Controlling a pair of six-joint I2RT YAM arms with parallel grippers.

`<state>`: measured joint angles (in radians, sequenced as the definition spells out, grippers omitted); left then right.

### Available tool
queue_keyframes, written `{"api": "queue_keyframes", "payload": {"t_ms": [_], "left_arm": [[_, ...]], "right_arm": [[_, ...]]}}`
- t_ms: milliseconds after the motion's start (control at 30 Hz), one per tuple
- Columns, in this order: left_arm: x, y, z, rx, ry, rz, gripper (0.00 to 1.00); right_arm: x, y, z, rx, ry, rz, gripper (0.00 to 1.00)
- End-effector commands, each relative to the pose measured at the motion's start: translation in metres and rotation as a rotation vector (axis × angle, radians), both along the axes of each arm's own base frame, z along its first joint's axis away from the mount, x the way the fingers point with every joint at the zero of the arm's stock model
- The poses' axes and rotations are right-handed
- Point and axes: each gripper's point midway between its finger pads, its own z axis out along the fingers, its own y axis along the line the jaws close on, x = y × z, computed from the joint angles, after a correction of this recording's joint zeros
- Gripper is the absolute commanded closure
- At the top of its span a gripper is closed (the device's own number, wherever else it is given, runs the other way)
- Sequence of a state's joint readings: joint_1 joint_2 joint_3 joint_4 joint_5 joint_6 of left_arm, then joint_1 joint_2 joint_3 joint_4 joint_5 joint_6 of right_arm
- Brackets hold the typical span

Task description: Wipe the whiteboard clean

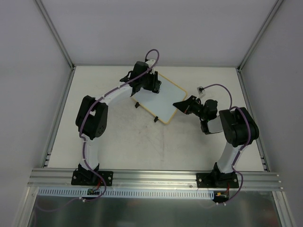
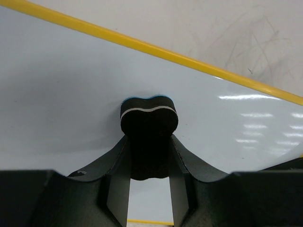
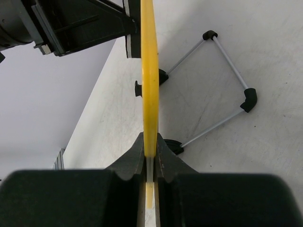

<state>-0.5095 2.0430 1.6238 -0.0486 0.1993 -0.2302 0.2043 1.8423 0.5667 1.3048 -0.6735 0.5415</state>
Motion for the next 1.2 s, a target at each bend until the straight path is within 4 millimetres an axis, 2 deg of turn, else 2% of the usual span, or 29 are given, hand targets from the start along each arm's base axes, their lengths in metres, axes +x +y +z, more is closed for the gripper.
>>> {"api": "queue_keyframes", "payload": {"t_ms": [0, 233, 367, 500, 633, 667, 767, 800, 900, 1000, 1167], "left_arm": [[-0.058, -0.068, -0.008, -0.068, 0.074, -0.175, 1.00], [-0.080, -0.096, 0.002, -0.102, 0.073, -0.243, 1.00], [-0.078, -0.094, 0.004, -0.090, 0.056, -0.233, 1.00], [-0.068, -0.080, 0.002, -0.059, 0.031, -0.198, 1.00], [-0.050, -0.057, 0.000, -0.056, 0.034, -0.156, 1.00], [-0.040, -0.043, 0.000, -0.055, 0.033, -0.128, 1.00], [-0.026, -0.019, -0.002, -0.050, 0.033, -0.090, 1.00], [-0.017, -0.004, -0.004, -0.042, 0.032, -0.064, 1.00], [-0.009, 0.017, -0.008, 0.008, 0.004, -0.025, 1.00], [-0.011, 0.020, -0.008, 0.023, -0.002, -0.028, 1.00], [-0.020, 0.010, -0.015, 0.058, -0.008, -0.029, 1.00]], "right_arm": [[-0.003, 0.014, 0.050, 0.009, -0.307, 0.080, 1.00], [-0.003, 0.014, 0.050, 0.009, -0.307, 0.078, 1.00], [-0.003, 0.015, 0.051, 0.009, -0.308, 0.080, 1.00], [-0.002, 0.015, 0.050, 0.010, -0.306, 0.078, 1.00], [-0.003, 0.015, 0.050, 0.010, -0.306, 0.080, 1.00], [-0.003, 0.015, 0.050, 0.010, -0.306, 0.080, 1.00], [-0.003, 0.015, 0.050, 0.011, -0.304, 0.081, 1.00], [-0.003, 0.015, 0.050, 0.011, -0.304, 0.080, 1.00], [-0.003, 0.015, 0.050, 0.011, -0.303, 0.081, 1.00], [-0.003, 0.015, 0.051, 0.012, -0.306, 0.081, 1.00], [-0.003, 0.015, 0.050, 0.010, -0.304, 0.080, 1.00]]}}
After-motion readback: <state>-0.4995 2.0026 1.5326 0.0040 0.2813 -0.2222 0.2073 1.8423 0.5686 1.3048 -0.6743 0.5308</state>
